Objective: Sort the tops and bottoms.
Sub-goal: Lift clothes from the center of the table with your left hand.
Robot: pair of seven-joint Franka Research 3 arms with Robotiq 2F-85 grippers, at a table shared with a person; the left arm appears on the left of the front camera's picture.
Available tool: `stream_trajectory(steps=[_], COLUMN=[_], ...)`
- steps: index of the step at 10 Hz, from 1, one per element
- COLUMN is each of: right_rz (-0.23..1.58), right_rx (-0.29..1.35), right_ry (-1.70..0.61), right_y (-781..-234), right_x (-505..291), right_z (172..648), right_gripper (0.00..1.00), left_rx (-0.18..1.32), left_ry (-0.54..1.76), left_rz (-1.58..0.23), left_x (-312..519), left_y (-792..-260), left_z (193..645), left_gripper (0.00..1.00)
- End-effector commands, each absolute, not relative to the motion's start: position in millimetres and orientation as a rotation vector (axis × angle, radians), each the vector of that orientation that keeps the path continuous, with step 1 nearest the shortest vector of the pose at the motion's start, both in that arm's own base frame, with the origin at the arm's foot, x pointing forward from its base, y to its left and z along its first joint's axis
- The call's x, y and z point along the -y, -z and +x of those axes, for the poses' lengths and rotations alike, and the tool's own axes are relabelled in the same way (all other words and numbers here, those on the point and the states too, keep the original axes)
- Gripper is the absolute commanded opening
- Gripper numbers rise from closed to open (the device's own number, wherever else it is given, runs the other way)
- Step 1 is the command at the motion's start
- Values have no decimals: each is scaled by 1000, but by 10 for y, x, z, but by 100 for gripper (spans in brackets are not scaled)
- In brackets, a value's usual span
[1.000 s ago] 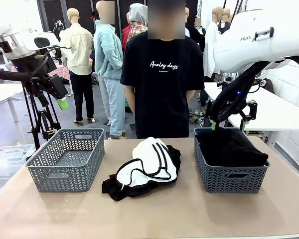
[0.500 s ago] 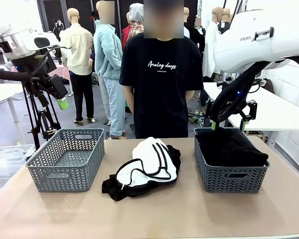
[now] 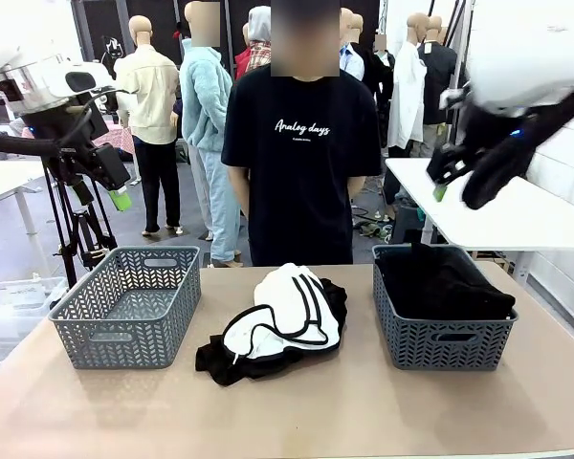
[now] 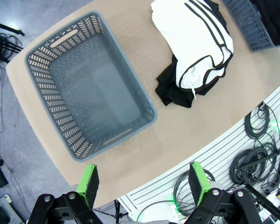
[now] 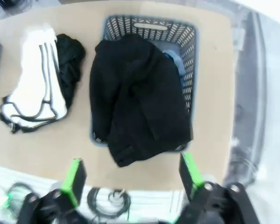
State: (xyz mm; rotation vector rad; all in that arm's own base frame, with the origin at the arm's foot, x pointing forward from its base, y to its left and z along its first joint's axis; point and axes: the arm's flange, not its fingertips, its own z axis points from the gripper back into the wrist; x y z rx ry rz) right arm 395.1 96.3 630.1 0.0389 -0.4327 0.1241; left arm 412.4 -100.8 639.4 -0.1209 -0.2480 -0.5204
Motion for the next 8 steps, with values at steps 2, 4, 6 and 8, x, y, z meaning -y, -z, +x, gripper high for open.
stream_trajectory(steps=[2,4,6,8], right_rz=[240,327,401,343], right_rx=[644,670,707,691], right_ry=[-267,-325,-376,-334], right_y=[-6122,-6099,-6050,-6114], right_x=[-453,-330,-346,-340], right_z=[3622,3650,3764,3645], right_gripper=[100,100,100,100], left_rx=[259,259,259,259], left_ry=[517,517,517,517], left_rz=[-131,-131,-131,-131], left_x=[993,993,993,993], left_y=[-6387,-6387,-6387,-6387], left_z=[4112,4112,4112,4112], left_gripper=[100,100,100,100])
